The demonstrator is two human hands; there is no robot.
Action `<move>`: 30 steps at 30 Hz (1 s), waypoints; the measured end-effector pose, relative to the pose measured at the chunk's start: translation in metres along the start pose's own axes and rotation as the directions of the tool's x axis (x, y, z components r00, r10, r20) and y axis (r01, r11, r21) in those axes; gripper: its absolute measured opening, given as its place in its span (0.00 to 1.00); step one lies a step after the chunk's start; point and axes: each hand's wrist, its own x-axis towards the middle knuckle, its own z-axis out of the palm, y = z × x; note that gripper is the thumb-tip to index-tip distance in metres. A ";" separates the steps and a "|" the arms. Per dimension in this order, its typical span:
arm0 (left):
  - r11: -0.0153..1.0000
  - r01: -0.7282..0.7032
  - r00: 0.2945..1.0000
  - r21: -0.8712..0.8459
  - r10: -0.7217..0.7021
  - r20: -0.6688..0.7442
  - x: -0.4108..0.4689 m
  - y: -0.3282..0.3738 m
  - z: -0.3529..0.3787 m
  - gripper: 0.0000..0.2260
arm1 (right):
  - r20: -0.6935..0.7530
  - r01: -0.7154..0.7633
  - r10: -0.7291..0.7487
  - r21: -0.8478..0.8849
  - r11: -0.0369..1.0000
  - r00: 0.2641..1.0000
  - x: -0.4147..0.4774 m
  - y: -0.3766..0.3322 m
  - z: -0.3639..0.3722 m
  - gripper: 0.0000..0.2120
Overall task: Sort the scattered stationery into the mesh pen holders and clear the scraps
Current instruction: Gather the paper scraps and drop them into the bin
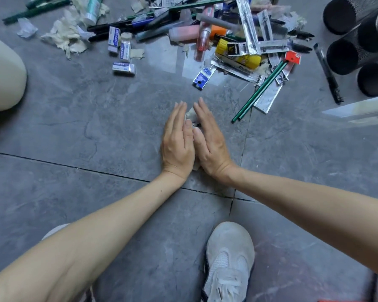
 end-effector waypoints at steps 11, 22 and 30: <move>0.835 0.294 0.937 -0.465 -0.348 -0.032 0.007 0.031 0.027 0.23 | -0.156 -0.254 0.361 0.465 0.848 0.920 0.007 -0.016 0.003 0.17; 0.357 0.512 0.723 -0.781 -0.670 0.168 0.042 0.078 0.013 0.08 | -0.084 -0.362 0.684 0.798 0.482 0.725 0.047 -0.059 -0.027 0.17; 0.366 0.372 0.753 -0.853 -0.657 0.046 0.086 0.103 -0.037 0.12 | -0.006 -0.330 0.697 0.878 0.346 0.717 0.094 -0.115 -0.023 0.12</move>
